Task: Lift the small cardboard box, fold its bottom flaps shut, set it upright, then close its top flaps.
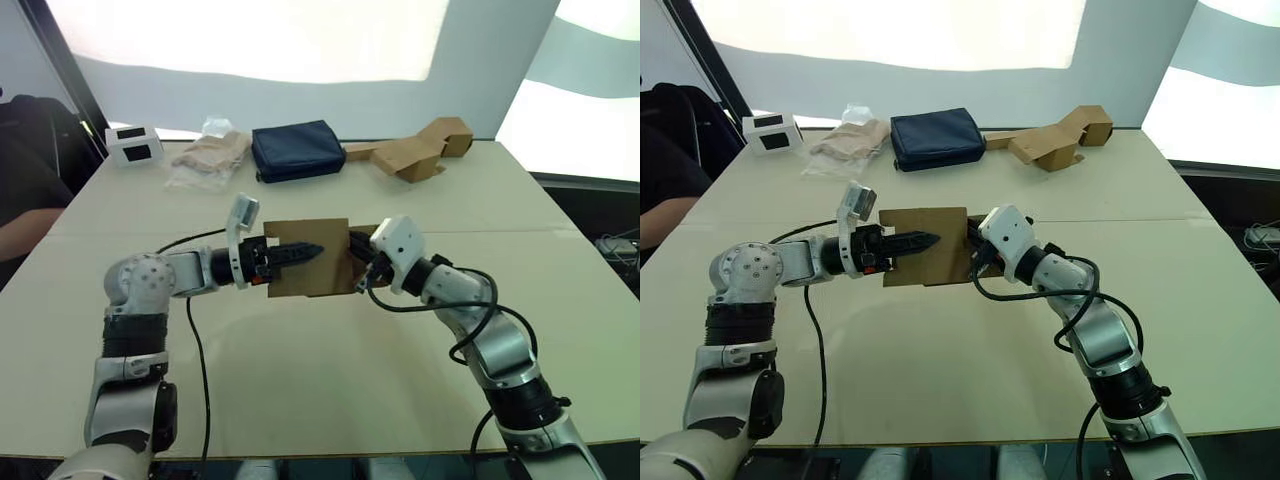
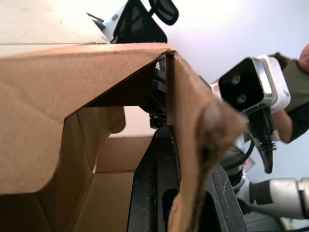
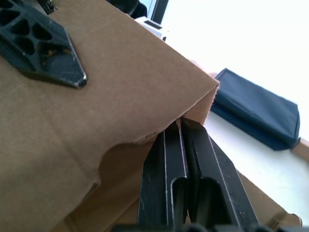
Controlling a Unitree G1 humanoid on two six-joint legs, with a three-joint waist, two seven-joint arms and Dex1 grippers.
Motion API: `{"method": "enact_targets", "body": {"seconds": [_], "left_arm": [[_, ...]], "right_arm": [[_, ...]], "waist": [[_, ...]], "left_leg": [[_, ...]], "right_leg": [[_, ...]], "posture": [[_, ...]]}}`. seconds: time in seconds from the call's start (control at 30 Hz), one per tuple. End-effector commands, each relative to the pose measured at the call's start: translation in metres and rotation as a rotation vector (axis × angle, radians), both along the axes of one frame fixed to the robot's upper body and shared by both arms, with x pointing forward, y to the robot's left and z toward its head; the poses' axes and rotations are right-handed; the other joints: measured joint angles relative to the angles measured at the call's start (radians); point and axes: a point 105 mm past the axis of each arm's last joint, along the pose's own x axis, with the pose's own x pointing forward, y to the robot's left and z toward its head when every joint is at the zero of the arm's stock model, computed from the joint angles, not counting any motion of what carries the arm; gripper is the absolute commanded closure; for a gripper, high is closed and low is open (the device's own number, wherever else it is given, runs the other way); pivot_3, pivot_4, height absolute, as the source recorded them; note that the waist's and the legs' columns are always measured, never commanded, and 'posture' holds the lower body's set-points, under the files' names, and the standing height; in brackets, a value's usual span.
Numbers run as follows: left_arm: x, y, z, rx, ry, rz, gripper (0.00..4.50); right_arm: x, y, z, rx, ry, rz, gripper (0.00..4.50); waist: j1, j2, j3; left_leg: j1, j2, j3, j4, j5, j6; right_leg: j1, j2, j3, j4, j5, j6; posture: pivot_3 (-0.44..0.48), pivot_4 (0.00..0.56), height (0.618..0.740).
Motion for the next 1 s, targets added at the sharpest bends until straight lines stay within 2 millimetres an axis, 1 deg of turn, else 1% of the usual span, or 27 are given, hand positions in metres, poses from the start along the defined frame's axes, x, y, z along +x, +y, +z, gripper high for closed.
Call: {"method": "enact_targets", "body": {"seconds": [0.03,0.13,0.27,0.33,0.37,0.43,0.57,0.67,0.8,1.0], "left_arm": [[0.002,-0.001,0.018,0.005,-0.160,-0.001,4.50],[0.003,0.000,0.025,0.005,-0.230,-0.004,4.50],[0.001,0.002,0.032,0.018,-0.312,-0.019,4.50],[0.001,0.004,0.037,0.020,-0.350,-0.024,4.50],[0.001,0.005,0.039,0.021,-0.370,-0.025,4.50],[0.001,0.006,0.041,0.024,-0.397,-0.027,4.50],[0.000,0.005,0.046,0.022,-0.433,-0.040,4.50],[-0.001,0.003,0.047,0.020,-0.441,-0.050,4.50],[-0.004,-0.001,0.048,0.013,-0.437,-0.074,4.50],[-0.009,-0.004,0.046,0.005,-0.419,-0.101,4.50]], "right_arm": [[-0.014,-0.003,0.034,0.011,-0.130,0.032,4.44],[-0.017,-0.014,0.038,0.002,-0.135,0.010,4.44],[-0.020,-0.036,0.037,0.018,-0.098,-0.053,4.44],[-0.022,-0.046,0.031,0.044,-0.051,-0.088,4.44],[-0.023,-0.050,0.025,0.050,-0.020,-0.101,4.44],[-0.027,-0.053,0.014,0.055,0.035,-0.109,4.44],[-0.035,-0.051,-0.002,0.057,0.115,-0.095,4.44],[-0.040,-0.042,-0.009,0.067,0.156,-0.065,4.44],[-0.041,-0.030,-0.009,0.094,0.168,-0.033,4.44],[-0.039,-0.017,0.000,0.131,0.151,0.016,4.44]], "waist": [[0.001,0.000,0.000],[0.001,0.000,0.000],[0.003,0.000,0.000],[0.003,0.000,0.000],[0.003,0.000,0.000],[0.002,0.000,0.000],[0.000,0.000,0.000],[0.001,0.000,0.000],[0.000,0.000,0.000],[0.001,0.000,0.000]], "left_leg": [[0.000,0.000,0.000,0.000,0.000,0.000],[0.000,0.000,0.000,0.000,0.000,0.000],[0.000,-0.001,0.000,0.000,0.000,0.000],[-0.001,-0.001,0.000,0.000,0.000,0.000],[-0.001,-0.001,0.000,0.000,0.000,0.000],[0.000,-0.001,0.000,0.000,0.000,0.000],[0.000,-0.001,0.000,0.000,0.000,0.000],[0.000,-0.001,0.000,0.000,0.000,0.000],[0.000,0.000,0.000,0.000,0.000,0.000],[0.000,0.000,0.000,0.000,0.000,0.000]], "right_leg": [[0.000,0.000,0.000,0.000,0.000,0.000],[0.000,0.000,0.000,0.000,0.000,0.000],[0.000,0.000,0.000,-0.001,0.000,0.000],[0.000,0.000,0.000,-0.001,0.000,0.000],[0.000,0.001,0.000,-0.001,0.000,0.000],[0.000,0.001,0.000,-0.001,0.000,0.000],[0.000,0.002,0.000,-0.001,0.000,0.000],[0.000,0.002,0.000,-0.001,0.000,0.000],[0.000,0.003,0.000,-0.001,0.000,0.000],[0.000,0.003,0.000,-0.001,0.000,0.000]], "posture": [[0.000,0.150,0.740],[0.000,0.150,0.740],[0.000,0.150,0.740],[0.000,0.150,0.740],[0.000,0.150,0.740],[0.000,0.150,0.740],[0.000,0.150,0.740],[0.000,0.150,0.740],[0.000,0.150,0.740],[0.000,0.150,0.740]]}}
